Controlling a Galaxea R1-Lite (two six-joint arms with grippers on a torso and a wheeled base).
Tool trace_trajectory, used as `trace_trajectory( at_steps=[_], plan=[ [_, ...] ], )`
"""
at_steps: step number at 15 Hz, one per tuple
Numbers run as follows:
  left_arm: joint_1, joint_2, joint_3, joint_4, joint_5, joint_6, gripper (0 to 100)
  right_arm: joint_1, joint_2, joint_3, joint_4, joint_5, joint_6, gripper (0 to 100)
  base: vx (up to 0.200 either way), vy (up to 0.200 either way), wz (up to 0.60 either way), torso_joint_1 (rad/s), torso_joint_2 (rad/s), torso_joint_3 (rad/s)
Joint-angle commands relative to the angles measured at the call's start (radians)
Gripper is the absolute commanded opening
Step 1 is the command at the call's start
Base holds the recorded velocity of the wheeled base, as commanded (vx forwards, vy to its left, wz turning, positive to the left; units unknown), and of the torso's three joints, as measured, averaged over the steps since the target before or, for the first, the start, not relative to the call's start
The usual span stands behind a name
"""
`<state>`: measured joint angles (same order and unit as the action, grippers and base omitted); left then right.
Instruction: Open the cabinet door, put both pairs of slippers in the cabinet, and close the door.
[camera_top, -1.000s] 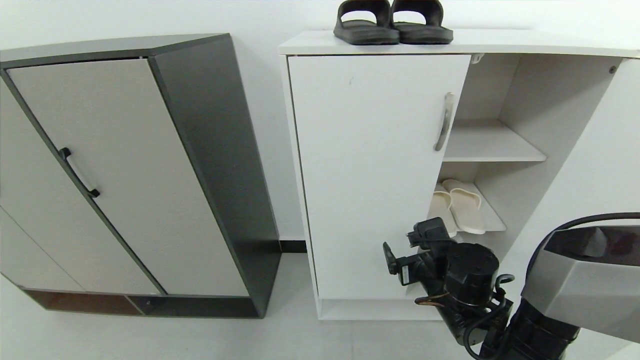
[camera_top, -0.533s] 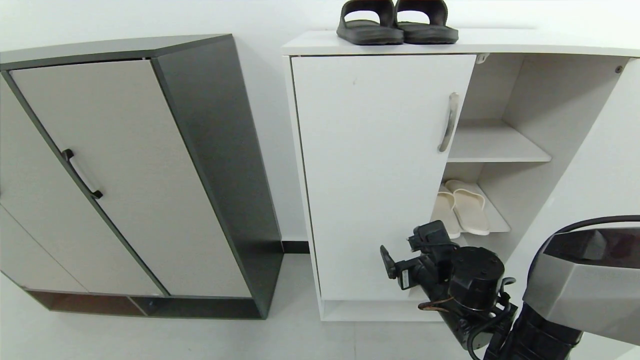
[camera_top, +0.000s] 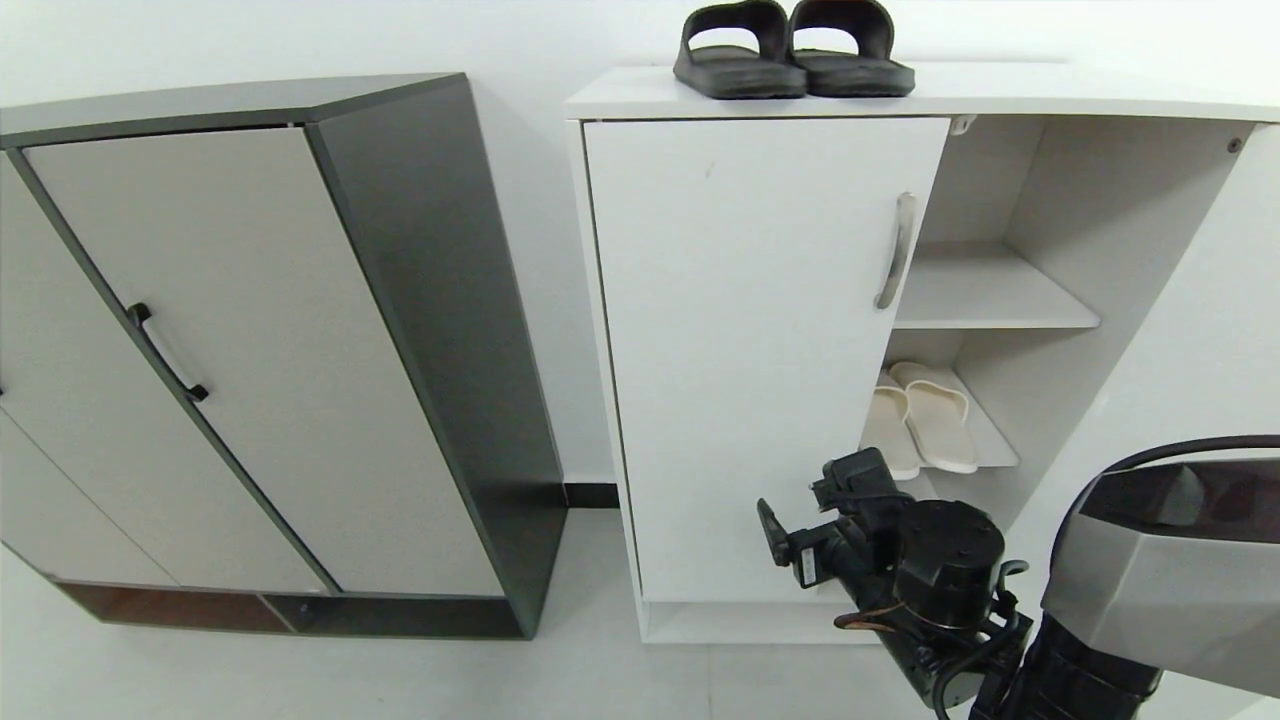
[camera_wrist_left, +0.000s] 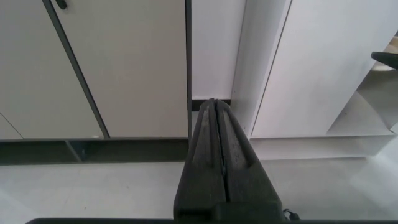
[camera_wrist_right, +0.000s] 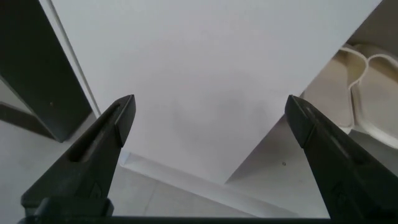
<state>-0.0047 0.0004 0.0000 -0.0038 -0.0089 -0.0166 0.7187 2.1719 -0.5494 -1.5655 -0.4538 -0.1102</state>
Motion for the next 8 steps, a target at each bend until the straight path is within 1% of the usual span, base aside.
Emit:
trace_trajectory(
  at_steps=[1, 2, 3, 5, 8],
  plan=[
    [0.000, 0.001, 0.000, -0.001, 0.000, 0.000, 0, 0.001, 0.003, 0.000, -0.001, 0.000, 0.000, 100, 0.000, 0.000, 0.00, 0.007, -0.25, -0.305],
    [0.000, 0.001, 0.000, -0.001, 0.000, 0.000, 0, 0.001, 0.003, 0.000, -0.001, 0.000, -0.002, 100, 0.000, 0.000, 0.00, 0.012, -0.09, -0.339],
    [0.000, 0.001, 0.000, -0.001, 0.000, 0.000, 0, 0.001, 0.005, 0.000, -0.001, 0.000, -0.002, 100, 0.000, 0.000, 0.00, 0.051, -0.30, -0.378],
    [0.000, 0.001, 0.000, -0.001, 0.000, 0.000, 0, 0.001, 0.011, -0.001, -0.001, 0.000, -0.002, 100, 0.000, 0.000, 0.00, 0.041, -0.57, -0.364],
    [0.000, 0.001, 0.000, -0.001, 0.000, 0.000, 0, 0.001, 0.011, -0.001, -0.001, 0.000, -0.002, 100, 0.000, 0.000, 0.00, 0.103, -0.49, -0.356]
  ],
)
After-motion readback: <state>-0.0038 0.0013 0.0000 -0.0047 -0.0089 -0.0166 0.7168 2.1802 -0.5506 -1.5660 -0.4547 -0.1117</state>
